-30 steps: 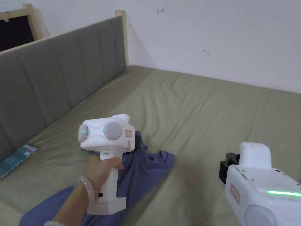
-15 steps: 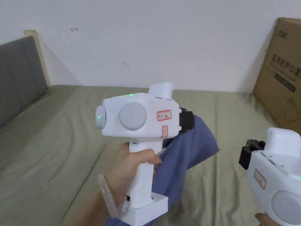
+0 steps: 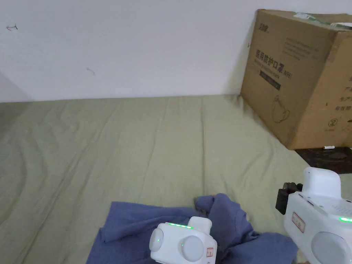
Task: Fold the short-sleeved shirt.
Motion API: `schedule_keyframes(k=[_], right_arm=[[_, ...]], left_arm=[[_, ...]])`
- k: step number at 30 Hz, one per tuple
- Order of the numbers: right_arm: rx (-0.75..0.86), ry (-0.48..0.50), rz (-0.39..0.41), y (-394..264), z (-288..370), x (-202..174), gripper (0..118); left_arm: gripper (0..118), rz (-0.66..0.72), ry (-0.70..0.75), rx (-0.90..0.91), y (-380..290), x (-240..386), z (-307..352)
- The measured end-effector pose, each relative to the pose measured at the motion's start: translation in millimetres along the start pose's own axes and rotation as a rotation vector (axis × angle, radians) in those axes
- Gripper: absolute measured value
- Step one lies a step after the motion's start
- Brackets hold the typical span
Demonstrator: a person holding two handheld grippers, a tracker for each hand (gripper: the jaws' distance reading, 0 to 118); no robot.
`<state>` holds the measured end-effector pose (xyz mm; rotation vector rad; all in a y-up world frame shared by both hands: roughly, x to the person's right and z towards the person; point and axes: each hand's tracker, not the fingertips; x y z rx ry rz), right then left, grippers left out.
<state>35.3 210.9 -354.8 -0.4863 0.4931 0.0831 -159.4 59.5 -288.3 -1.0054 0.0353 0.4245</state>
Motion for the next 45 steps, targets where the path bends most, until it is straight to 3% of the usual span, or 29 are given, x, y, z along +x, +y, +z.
schedule_keyframes(k=[3, 7, 9, 12, 13, 14, 15, 16, 17, 22, 27, 28, 31, 32, 40, 42, 44, 45], right_arm=[[-0.031, 0.007, -0.022, -4.7, -7.8, -3.7, 1], [-0.049, 0.029, -0.011, -7.9, -12.7, -14.9, 1], [-0.055, 0.042, 0.012, -9.1, -12.5, -21.2, 1], [-0.059, 0.064, 0.027, -9.5, -12.2, -29.6, 1], [-0.061, 0.07, 0.031, -9.7, -11.6, -32.7, 1], [-0.062, 0.074, 0.033, -10.2, -10.8, -35.5, 1], [-0.062, 0.081, 0.035, -11.2, -9.9, -38.1, 1], [-0.064, 0.091, 0.037, -12.7, -9.3, -41.4, 1], [-0.07, 0.099, 0.039, -14.8, -9.0, -45.4, 1], [-0.113, 0.146, 0.067, -31.6, -10.2, -66.6, 1], [-0.15, 0.19, 0.084, -39.7, -11.7, -84.7, 1], [-0.151, 0.194, 0.088, -39.1, -11.0, -87.0, 1], [-0.144, 0.202, 0.108, -35.1, -8.9, -89.5, 1], [-0.139, 0.2, 0.112, -34.0, -8.2, -89.2, 1], [-0.17, 0.176, 0.09, -38.8, -14.6, -81.7, 1], [-0.176, 0.168, 0.107, -41.3, -15.3, -81.1, 1], [-0.182, 0.153, 0.123, -43.5, -17.7, -80.2, 1], [-0.187, 0.151, 0.122, -44.5, -19.3, -78.7, 1]], left_arm=[[17, -0.048, 0.03, -0.009, -4.1, 3.1, -1.2], [98, 0.013, -0.056, -0.008, 1.7, -0.3, 12.8], [105, 0.002, -0.044, 0.036, 8.4, 2.7, 33.7], [104, -0.05, 0.023, 0.136, 13.6, -0.2, 69.9], [95, -0.051, 0.04, 0.163, 13.2, -5.3, 84.5], [76, -0.045, 0.053, 0.193, 10.3, -12.6, 99.0], [46, -0.022, 0.065, 0.223, 5.9, -20.4, 111.2], [3, 0.002, 0.083, 0.245, -1.0, -27.7, 122.4], [0, 0.029, 0.105, 0.245, -11.6, -37.2, 129.6], [0, 0.092, 0.242, 0.186, -74.4, -74.0, 141.5], [0, 0.281, 0.277, 0.259, -110.2, -113.9, 165.9], [14, 0.282, 0.278, 0.262, -112.6, -123.0, 173.3], [99, 0.259, 0.372, 0.271, -123.7, -138.6, 195.1], [101, 0.249, 0.406, 0.283, -130.5, -145.9, 200.3], [95, 0.403, 0.387, 0.242, -149.0, -183.7, 186.0], [69, 0.398, 0.374, 0.213, -145.7, -181.8, 173.5], [5, 0.373, 0.344, 0.137, -144.3, -180.9, 154.4], [3, 0.395, 0.33, 0.086, -142.8, -184.1, 142.0]])
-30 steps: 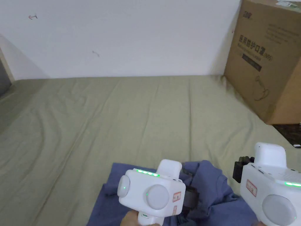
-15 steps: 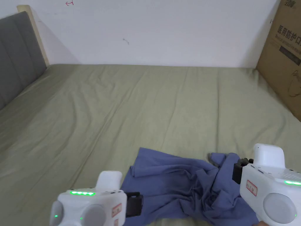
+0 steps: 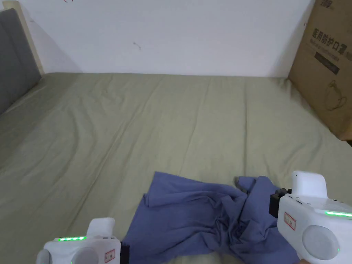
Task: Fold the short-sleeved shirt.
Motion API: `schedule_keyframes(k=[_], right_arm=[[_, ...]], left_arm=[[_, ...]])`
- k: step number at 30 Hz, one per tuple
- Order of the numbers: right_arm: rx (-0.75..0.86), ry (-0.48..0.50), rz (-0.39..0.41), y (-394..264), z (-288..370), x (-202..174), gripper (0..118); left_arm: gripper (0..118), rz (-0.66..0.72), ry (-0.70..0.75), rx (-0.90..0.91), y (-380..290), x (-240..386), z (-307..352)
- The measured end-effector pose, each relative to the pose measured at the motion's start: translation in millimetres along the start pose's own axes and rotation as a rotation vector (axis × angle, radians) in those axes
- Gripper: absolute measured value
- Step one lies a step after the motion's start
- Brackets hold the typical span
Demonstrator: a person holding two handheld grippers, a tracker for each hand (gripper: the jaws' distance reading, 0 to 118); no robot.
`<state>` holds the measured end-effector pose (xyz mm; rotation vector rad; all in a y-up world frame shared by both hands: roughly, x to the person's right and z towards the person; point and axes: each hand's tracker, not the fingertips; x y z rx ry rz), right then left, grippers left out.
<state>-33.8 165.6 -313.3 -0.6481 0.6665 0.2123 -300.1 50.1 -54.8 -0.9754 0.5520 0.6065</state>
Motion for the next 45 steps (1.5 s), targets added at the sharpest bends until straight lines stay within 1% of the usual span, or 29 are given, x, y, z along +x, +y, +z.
schedule_keyframes(k=[1, 2, 4, 6, 8, 12, 13, 15, 16, 17, 18, 19, 20, 21, 23, 24, 26, 27, 28, 29, 30, 31, 32, 35, 37, 41, 45], right_arm=[[-0.004, 0.0, -0.008, -0.8, -0.7, 1.9, 1], [-0.013, 0.003, -0.021, -1.0, -1.8, 4.6, 1], [-0.021, 0.007, -0.023, -0.1, -4.3, 9.1, 1], [-0.03, -0.001, 0.011, 3.5, -9.6, 12.9, 1], [-0.032, -0.009, 0.015, 12.0, -16.7, 17.3, 1], [-0.065, 0.099, -0.041, 46.3, -42.8, 31.7, 1], [-0.076, 0.117, -0.045, 54.9, -51.9, 34.8, 18], [-0.134, 0.135, -0.033, 80.2, -85.8, 41.1, 86], [-0.125, 0.133, -0.025, 88.3, -104.1, 44.1, 103], [-0.144, 0.119, -0.013, 94.8, -118.9, 45.8, 102], [-0.212, 0.082, 0.0, 99.6, -138.0, 46.2, 102], [-0.255, 0.083, 0.023, 102.1, -159.2, 47.5, 102], [-0.291, 0.096, 0.028, 101.0, -178.5, 50.4, 102], [-0.348, 0.082, 0.022, 96.8, -191.9, 47.0, 99], [-0.447, 0.043, 0.007, 84.8, -216.2, 47.0, 77], [-0.474, 0.047, 0.01, 76.7, -224.7, 48.3, 68], [-0.537, 0.047, 0.031, 61.9, -232.7, 46.7, 64], [-0.544, 0.054, 0.033, 56.3, -236.0, 47.9, 54], [-0.542, 0.057, 0.016, 53.7, -235.2, 49.4, 24], [-0.534, 0.071, -0.011, 53.4, -231.3, 51.3, 10], [-0.514, 0.077, -0.05, 54.4, -227.9, 52.2, 10], [-0.503, 0.075, -0.067, 56.4, -222.6, 52.7, 10], [-0.498, 0.087, -0.058, 58.3, -219.3, 52.7, 9], [-0.447, 0.068, -0.024, 72.8, -199.9, 53.9, 9], [-0.413, 0.067, -0.028, 87.2, -184.5, 59.3, 9], [-0.291, 0.057, -0.077, 128.3, -144.1, 78.3, 9], [-0.173, 0.02, -0.074, 179.9, -98.8, 102.8, 9]], left_arm=[[3, 0.025, 0.008, -0.022, -0.2, -0.1, -7.4], [3, 0.055, 0.011, 0.007, 1.0, -1.8, -6.0], [3, 0.046, 0.009, 0.015, 2.4, -1.6, -0.4], [3, 0.026, 0.001, 0.012, 4.5, -3.6, 5.1], [3, 0.003, 0.01, 0.021, 4.1, -0.7, 14.1], [3, -0.012, 0.0, 0.045, 9.1, 4.0, 31.0], [3, -0.02, -0.001, 0.054, 10.5, 5.0, 35.1], [3, -0.023, -0.015, 0.067, 14.4, 6.4, 38.8], [3, -0.018, -0.03, 0.076, 16.3, 6.4, 41.5], [3, -0.018, -0.033, 0.08, 17.5, 6.6, 42.7], [3, -0.016, -0.029, 0.081, 18.7, 7.6, 43.9], [3, -0.024, -0.019, 0.085, 20.6, 9.7, 41.9], [3, -0.036, -0.01, 0.085, 21.3, 10.5, 40.5], [3, -0.04, -0.002, 0.079, 22.1, 10.8, 39.2], [3, -0.044, 0.002, 0.063, 23.1, 10.5, 34.5], [3, -0.04, 0.0, 0.059, 23.4, 9.4, 33.5], [3, -0.028, -0.001, 0.051, 24.8, 7.2, 31.7], [3, -0.024, -0.001, 0.048, 25.9, 6.9, 30.8], [3, -0.025, 0.0, 0.049, 26.6, 7.1, 30.5], [3, -0.023, 0.004, 0.048, 27.3, 7.5, 30.9], [3, -0.025, 0.004, 0.05, 27.7, 7.9, 31.7], [3, -0.03, 0.004, 0.053, 28.3, 8.9, 32.1], [3, -0.033, 0.008, 0.055, 29.1, 9.8, 32.8], [3, -0.048, 0.02, 0.066, 33.2, 13.0, 39.3], [3, -0.054, 0.026, 0.089, 37.5, 13.5, 47.7], [3, -0.032, 0.007, 0.186, 60.7, 12.8, 75.2], [3, -0.055, 0.047, 0.315, 105.1, 13.7, 112.3]])
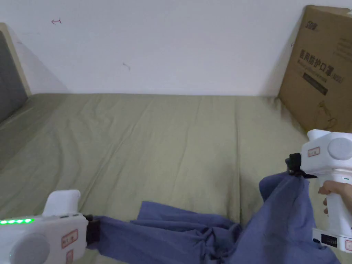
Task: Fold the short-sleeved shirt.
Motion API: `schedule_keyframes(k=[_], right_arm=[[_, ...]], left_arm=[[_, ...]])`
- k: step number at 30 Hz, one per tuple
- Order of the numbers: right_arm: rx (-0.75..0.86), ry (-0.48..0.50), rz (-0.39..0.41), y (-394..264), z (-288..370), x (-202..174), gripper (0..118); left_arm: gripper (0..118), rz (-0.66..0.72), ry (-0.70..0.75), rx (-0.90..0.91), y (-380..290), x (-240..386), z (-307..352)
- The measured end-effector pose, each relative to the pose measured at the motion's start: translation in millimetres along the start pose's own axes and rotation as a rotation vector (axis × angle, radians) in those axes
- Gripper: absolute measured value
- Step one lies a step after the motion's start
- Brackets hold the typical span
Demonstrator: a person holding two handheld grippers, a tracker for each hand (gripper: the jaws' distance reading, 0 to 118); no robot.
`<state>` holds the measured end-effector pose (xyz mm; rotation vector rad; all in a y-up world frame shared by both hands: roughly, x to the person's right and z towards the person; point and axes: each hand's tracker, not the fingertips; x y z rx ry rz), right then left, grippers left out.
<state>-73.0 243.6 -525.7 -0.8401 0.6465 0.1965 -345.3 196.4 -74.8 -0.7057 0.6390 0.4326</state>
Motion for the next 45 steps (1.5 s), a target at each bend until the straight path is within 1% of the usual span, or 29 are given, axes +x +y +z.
schedule_keyframes(k=[3, 6, 8, 9, 10, 11, 12, 13, 16, 22, 25, 29, 32, 35, 38, 41, 45], right_arm=[[0.097, -0.038, -0.029, 35.7, 40.4, 19.6, 9], [0.175, -0.056, -0.089, 67.6, 72.5, 41.3, 9], [0.207, -0.062, -0.116, 85.2, 89.0, 53.5, 9], [0.235, -0.069, -0.143, 93.9, 96.6, 58.6, 9], [0.227, -0.069, -0.141, 100.3, 101.7, 61.1, 9], [0.24, -0.068, -0.154, 107.8, 106.8, 64.7, 9], [0.253, -0.086, -0.171, 114.4, 109.3, 66.3, 9], [0.259, -0.1, -0.164, 120.6, 112.3, 66.5, 9], [0.27, -0.094, -0.16, 135.6, 113.3, 64.0, 9], [0.268, 0.005, -0.207, 163.3, 91.2, 52.0, 9], [0.259, 0.003, -0.191, 173.5, 72.4, 37.5, 9], [0.227, 0.016, -0.168, 163.6, 44.2, 25.0, 9], [0.172, 0.023, -0.137, 138.6, 21.7, 21.8, 9], [0.108, 0.037, -0.142, 105.4, 0.1, 25.1, 9], [0.03, 0.047, -0.141, 57.6, -11.8, 25.3, 9], [-0.035, 0.032, -0.132, 8.4, -25.2, 32.9, 9], [-0.137, 0.021, -0.172, -65.6, -39.7, 49.1, 9]], left_arm=[[3, -0.006, 0.021, 0.104, 45.8, -6.2, 16.2], [3, 0.003, 0.062, 0.177, 89.5, -15.4, 29.4], [3, 0.018, 0.106, 0.219, 116.8, -20.9, 37.1], [3, 0.001, 0.126, 0.237, 130.1, -24.3, 40.6], [3, 0.006, 0.147, 0.25, 141.1, -25.8, 43.5], [3, -0.007, 0.17, 0.259, 154.7, -28.0, 46.7], [3, -0.021, 0.172, 0.27, 165.3, -33.0, 51.7], [3, -0.007, 0.174, 0.282, 176.4, -38.2, 57.0], [3, 0.037, 0.134, 0.334, 204.1, -50.0, 66.0], [3, 0.022, 0.149, 0.336, 246.2, -70.9, 56.3], [3, 0.045, 0.146, 0.333, 259.1, -80.5, 44.9], [2, 0.072, 0.168, 0.327, 240.9, -91.4, 29.9], [3, 0.054, 0.181, 0.27, 202.8, -100.1, 20.5], [3, 0.066, 0.189, 0.193, 156.5, -112.0, 11.3], [3, 0.094, 0.193, 0.109, 104.5, -122.8, 7.1], [3, 0.12, 0.195, 0.031, 50.2, -128.2, 4.7], [3, 0.147, 0.206, -0.109, -17.3, -134.8, -8.0]])
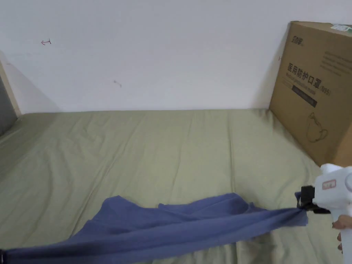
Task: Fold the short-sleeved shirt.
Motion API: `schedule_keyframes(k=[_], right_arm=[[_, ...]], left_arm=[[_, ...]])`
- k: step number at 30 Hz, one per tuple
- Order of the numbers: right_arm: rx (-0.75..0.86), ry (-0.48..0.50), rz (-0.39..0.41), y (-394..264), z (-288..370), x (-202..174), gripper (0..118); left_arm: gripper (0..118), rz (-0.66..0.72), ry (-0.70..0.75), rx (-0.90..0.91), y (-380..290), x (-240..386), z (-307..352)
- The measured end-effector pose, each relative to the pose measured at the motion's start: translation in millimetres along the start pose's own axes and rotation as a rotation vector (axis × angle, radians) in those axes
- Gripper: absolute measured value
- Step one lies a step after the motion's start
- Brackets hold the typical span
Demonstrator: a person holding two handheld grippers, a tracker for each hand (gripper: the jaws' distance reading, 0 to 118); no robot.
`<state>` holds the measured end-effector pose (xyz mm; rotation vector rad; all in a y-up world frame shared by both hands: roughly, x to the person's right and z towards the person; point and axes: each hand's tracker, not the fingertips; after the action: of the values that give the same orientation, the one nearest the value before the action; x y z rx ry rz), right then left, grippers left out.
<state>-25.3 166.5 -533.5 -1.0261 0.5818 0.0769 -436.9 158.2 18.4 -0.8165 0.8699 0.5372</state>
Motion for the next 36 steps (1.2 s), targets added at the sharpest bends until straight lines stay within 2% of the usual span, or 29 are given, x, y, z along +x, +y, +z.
schedule_keyframes(k=[3, 5, 7, 13, 17, 18, 19, 21, 22, 23, 24, 27, 28, 29, 30, 31, 33, 35, 36], right_arm=[[-0.075, -0.015, -0.054, -44.8, -16.2, 25.6, 9], [-0.088, -0.013, -0.061, -68.3, -20.7, 39.3, 9], [-0.118, 0.0, -0.118, -87.9, -20.3, 49.5, 9], [-0.122, 0.014, -0.154, -121.7, -21.1, 63.4, 9], [-0.092, 0.017, -0.158, -117.6, -27.6, 72.7, 9], [-0.085, 0.018, -0.155, -117.7, -27.7, 73.0, 10], [-0.078, 0.013, -0.15, -121.4, -23.8, 67.8, 20], [-0.081, -0.019, -0.128, -122.6, -18.9, 66.6, 58], [-0.077, -0.021, -0.126, -123.6, -13.6, 68.9, 75], [-0.068, -0.018, -0.126, -123.4, -11.3, 75.5, 76], [-0.046, -0.004, -0.129, -123.6, -5.1, 78.2, 76], [0.007, 0.038, -0.122, -126.1, 23.9, 73.9, 75], [0.024, 0.051, -0.12, -126.9, 34.2, 71.3, 68], [0.038, 0.069, -0.109, -127.8, 43.2, 69.6, 56], [0.052, 0.069, -0.096, -129.6, 49.3, 67.3, 35], [0.066, 0.043, -0.08, -135.5, 56.6, 57.3, 0], [0.076, -0.024, -0.068, -146.8, 58.3, 50.9, 0], [0.076, -0.025, -0.064, -162.9, 50.4, 46.7, 0], [0.064, -0.028, -0.085, -169.1, 46.9, 47.2, 0]], left_arm=[[2, 0.014, -0.018, -0.088, -42.2, -4.5, -11.9], [3, 0.009, -0.006, -0.105, -60.9, -8.0, -15.1], [3, 0.024, -0.008, -0.12, -71.7, -12.1, -15.9], [3, 0.038, -0.012, -0.126, -88.8, -14.6, -13.0], [4, 0.014, -0.004, -0.111, -92.1, -10.9, -10.6], [8, 0.009, -0.002, -0.105, -92.8, -10.3, -10.0], [27, -0.003, 0.005, -0.107, -92.7, -8.9, -8.7], [72, -0.027, 0.036, -0.102, -94.7, -6.8, -2.9], [90, -0.026, 0.028, -0.1, -95.6, -7.0, 1.7], [97, -0.022, 0.018, -0.092, -95.6, -6.8, 7.9], [97, -0.018, 0.008, -0.086, -94.9, -5.4, 14.6], [94, -0.013, -0.036, -0.031, -89.9, -0.7, 35.6], [81, -0.005, -0.062, 0.003, -87.6, 3.0, 45.1], [61, 0.002, -0.108, 0.033, -85.9, 3.5, 53.1], [34, 0.006, -0.137, 0.054, -84.9, 6.4, 58.7], [0, 0.01, -0.15, 0.068, -84.6, 10.3, 63.3], [0, -0.033, -0.146, 0.076, -86.3, 19.7, 54.8], [0, -0.062, -0.088, 0.011, -86.5, 30.9, 40.6], [0, -0.062, -0.104, 0.027, -87.9, 34.5, 37.5]])
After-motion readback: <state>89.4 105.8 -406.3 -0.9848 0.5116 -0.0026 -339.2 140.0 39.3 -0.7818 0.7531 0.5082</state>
